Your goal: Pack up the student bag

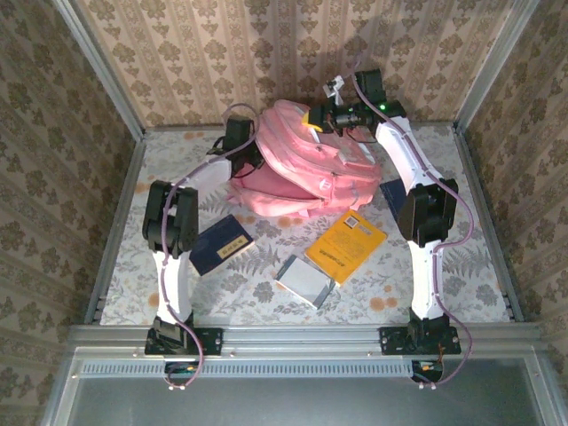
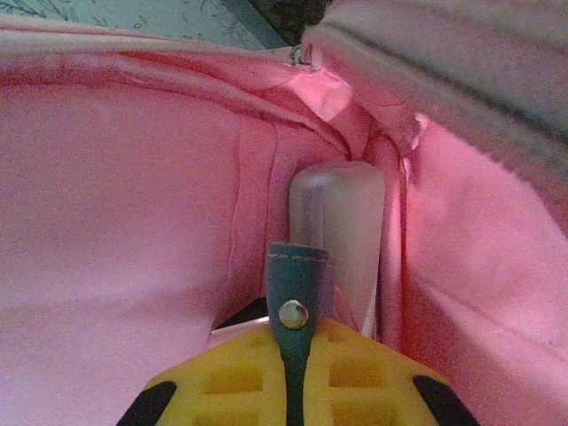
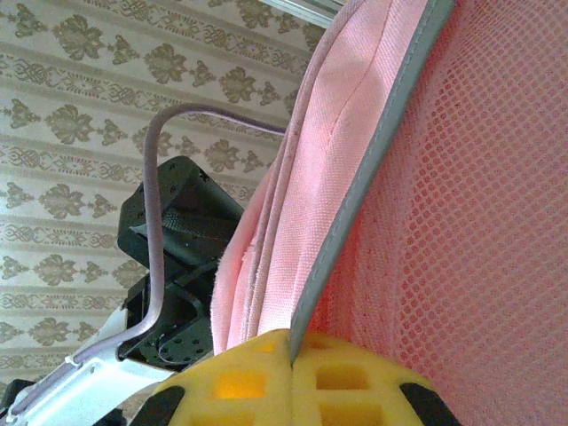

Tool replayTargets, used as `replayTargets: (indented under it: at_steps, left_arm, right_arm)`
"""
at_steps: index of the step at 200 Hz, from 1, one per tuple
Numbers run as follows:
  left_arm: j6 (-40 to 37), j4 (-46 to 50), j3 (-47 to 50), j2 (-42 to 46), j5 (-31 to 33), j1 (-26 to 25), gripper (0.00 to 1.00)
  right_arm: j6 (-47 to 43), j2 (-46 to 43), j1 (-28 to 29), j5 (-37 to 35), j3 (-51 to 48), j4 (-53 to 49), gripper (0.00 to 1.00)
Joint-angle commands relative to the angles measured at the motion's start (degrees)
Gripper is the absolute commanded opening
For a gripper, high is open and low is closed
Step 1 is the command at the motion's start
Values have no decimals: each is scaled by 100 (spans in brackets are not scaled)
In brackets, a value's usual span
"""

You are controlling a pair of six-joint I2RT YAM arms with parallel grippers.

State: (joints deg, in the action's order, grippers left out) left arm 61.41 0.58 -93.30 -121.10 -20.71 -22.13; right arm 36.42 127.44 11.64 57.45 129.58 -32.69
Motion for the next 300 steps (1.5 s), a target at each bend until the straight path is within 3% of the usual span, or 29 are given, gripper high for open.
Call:
replayTargets:
  at_steps: [1,49,79,138,155,178,211,234,261,283,300]
  left_arm:
    - [-276,470,-308,-403,127,-148,13]
    - [-469,924,-692,-624,191,-340,58]
    - [-518,907,-391,-285,169,-169,70]
    - [-662,379,578,866,-653,320,77]
    - [-735,400,928,1261,-698,413,78]
    - [-729,862,1464,1898,-406,669,77]
    - [-1100,2049,2028,2735,275,1033,75]
    - [-1499,2471,2318,3388,629,1018,75]
    - [-1781,2725,2592,4029,568,988,75]
    - [-2372,3191,2540,4288,445,746,75]
    - [-2850,3513,2579,4493,597,336,75]
  right_arm:
    - [111,-452,10,493,232,452,0]
    - [51,-485,5,438,174,397,0]
    - [-135,-541,-12,291,173,224,0]
    - [-807,-653,-115,-531,167,-459,0]
    - [-1094,-612,-67,-817,193,-741,5]
    - [-1366,-550,88,-1259,208,-1011,12]
    - [-1633,-297,516,-1948,415,-1334,14]
    - [-1780,-74,863,-2469,591,-1502,16]
    - [-2082,80,1222,-3329,972,-1962,20]
    - [-2361,-334,1450,-4361,785,-2193,29]
    - [-2487,-1017,1607,-5398,6,-1991,33]
